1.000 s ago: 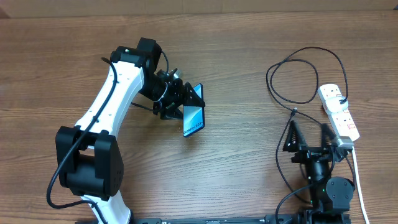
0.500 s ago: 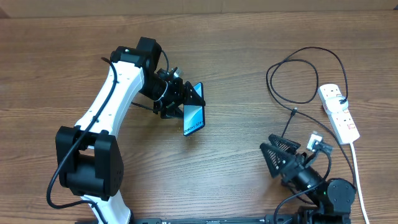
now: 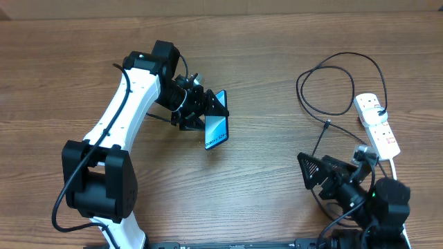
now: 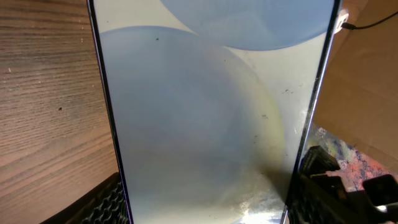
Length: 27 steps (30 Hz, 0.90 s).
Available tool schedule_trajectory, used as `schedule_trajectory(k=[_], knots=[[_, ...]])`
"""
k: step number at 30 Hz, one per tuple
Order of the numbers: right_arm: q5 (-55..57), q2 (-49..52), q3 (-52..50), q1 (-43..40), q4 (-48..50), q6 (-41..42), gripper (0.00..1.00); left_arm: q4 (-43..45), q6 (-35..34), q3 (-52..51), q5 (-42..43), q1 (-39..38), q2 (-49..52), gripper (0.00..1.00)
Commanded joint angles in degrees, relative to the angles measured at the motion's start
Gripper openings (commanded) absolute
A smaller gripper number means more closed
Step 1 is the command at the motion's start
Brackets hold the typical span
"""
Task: Plug charger to phone and switch on socket
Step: 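Move the right gripper toward the phone held by the left gripper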
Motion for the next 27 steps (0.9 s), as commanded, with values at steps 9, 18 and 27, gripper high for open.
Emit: schedule_trajectory(k=[9, 18, 27], knots=[[-1.7, 12.46, 3.5, 8.46, 4.22, -3.52, 1.0, 0.55, 0.57, 1.4, 2.43, 0.09, -0.24, 0.36], [10.62, 16.48, 0.46, 19.91, 18.32, 10.21, 1.0, 3.56, -1.6, 1.38, 2.38, 0.09, -0.24, 0.36], [27.32, 26.77, -3.52, 38.21, 37.4, 18.99, 1.0, 8.59, -9.22, 1.38, 1.09, 0.09, -0.24, 0.35]])
